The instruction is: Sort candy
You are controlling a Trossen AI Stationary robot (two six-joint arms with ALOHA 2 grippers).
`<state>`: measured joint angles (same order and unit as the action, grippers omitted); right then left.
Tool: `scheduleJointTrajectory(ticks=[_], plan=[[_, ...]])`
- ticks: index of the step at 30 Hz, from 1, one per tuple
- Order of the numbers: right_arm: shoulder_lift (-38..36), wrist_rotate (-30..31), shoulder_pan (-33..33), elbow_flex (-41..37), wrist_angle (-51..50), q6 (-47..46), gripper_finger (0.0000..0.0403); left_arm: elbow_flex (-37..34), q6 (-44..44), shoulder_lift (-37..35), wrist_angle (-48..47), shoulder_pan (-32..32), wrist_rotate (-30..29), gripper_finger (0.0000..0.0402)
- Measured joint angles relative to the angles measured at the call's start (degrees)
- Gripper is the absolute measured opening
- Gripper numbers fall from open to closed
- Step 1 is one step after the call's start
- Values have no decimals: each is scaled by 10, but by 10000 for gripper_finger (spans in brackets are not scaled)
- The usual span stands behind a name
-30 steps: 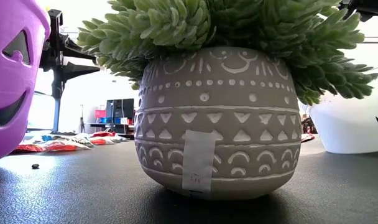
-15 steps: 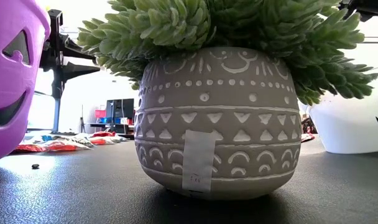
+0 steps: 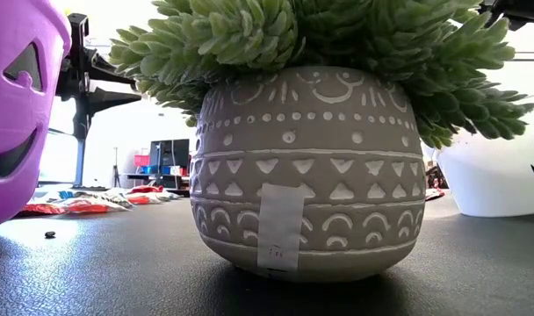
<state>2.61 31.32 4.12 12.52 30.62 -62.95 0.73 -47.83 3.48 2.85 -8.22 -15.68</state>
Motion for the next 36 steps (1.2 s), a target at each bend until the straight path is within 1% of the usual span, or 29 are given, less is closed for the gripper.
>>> scheduleJointTrajectory(ticks=[5,10,16,20,27,33,36], plan=[[0,0,0,0,0,0,183,0,-1,0,0,0,0,110],[0,0,0,0,0,0,183,0,-58,0,0,0,21,110],[0,0,0,0,0,0,183,0,-67,0,0,0,21,110],[0,0,0,0,0,0,183,0,-37,0,0,0,-5,110],[0,0,0,0,0,0,183,0,21,0,3,0,-11,110],[0,0,0,0,0,0,183,0,87,0,44,0,-14,110],[0,0,0,0,0,0,183,0,103,0,48,0,-18,108]])
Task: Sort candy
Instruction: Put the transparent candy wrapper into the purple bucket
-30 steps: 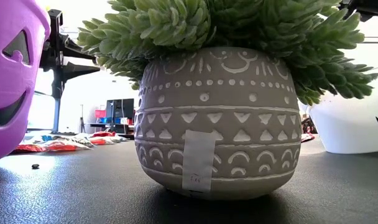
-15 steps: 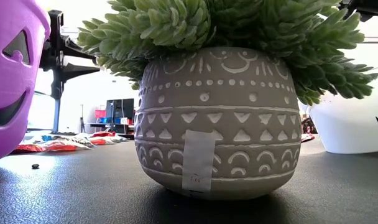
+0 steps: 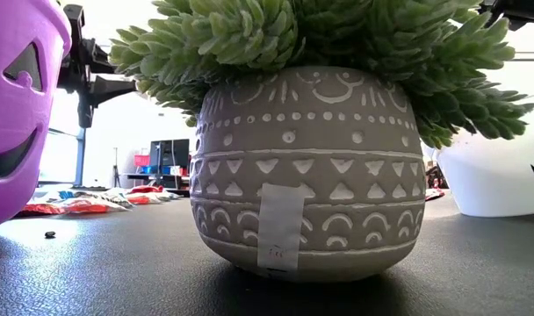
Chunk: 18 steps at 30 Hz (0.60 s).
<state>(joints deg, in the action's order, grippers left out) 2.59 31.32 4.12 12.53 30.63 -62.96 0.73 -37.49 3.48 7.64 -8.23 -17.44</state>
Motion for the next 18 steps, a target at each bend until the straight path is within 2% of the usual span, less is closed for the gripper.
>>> scheduleJointTrajectory(ticks=[18], plan=[[0,0,0,0,0,0,183,0,0,0,3,0,18,103]])
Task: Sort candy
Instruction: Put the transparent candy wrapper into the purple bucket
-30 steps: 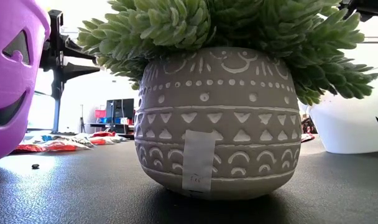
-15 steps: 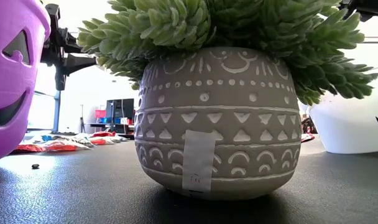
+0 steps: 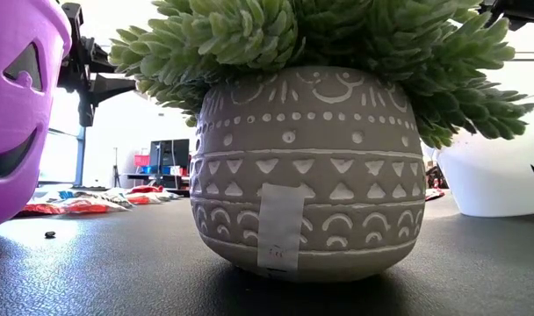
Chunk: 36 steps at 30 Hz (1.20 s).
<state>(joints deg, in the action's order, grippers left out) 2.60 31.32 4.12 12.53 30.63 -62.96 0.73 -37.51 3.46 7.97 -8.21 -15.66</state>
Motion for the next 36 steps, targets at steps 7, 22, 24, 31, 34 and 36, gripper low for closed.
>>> scheduleJointTrajectory(ticks=[7,22,24,31,34,36], plan=[[0,0,0,0,0,0,183,0,-8,0,0,0,1,103],[0,0,0,0,0,0,183,0,-64,7,13,0,21,73],[0,0,0,0,0,0,183,3,-74,7,10,0,23,63],[0,0,0,0,0,0,183,17,-35,11,15,0,30,37],[0,-11,0,0,0,-40,183,22,-14,11,12,0,28,34],[0,-25,0,0,0,-71,183,26,-14,11,15,0,21,34]])
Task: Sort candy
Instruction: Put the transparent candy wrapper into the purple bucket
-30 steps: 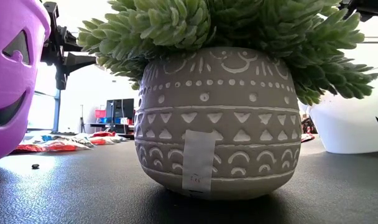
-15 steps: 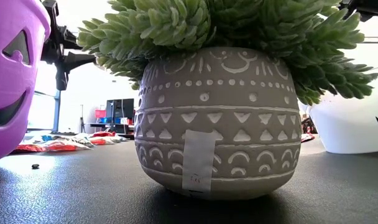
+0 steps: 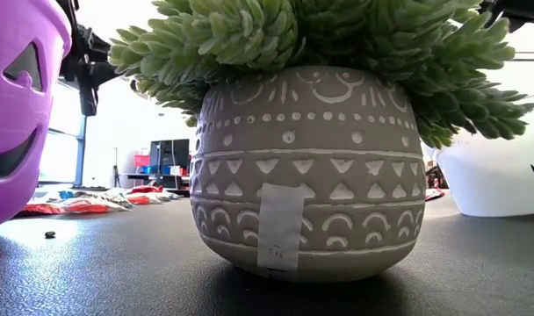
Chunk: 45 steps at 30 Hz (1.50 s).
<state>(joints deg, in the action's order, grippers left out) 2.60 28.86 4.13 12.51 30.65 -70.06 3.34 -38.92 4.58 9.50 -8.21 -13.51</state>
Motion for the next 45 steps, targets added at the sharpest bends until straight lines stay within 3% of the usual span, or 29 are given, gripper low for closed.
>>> scheduleJointTrajectory(ticks=[4,13,20,26,32,45], plan=[[0,-3,0,0,0,-12,183,0,1,0,-2,0,-21,35],[0,13,0,0,-2,77,183,0,6,0,-2,0,-90,35],[0,43,0,0,-7,110,183,0,8,0,-2,0,-98,35],[0,-22,0,0,-22,256,183,0,9,0,-2,0,-112,35],[0,-38,0,0,-22,338,183,-1,12,0,-2,0,-128,35],[0,25,0,0,-25,320,183,-1,20,0,-7,0,-126,35]])
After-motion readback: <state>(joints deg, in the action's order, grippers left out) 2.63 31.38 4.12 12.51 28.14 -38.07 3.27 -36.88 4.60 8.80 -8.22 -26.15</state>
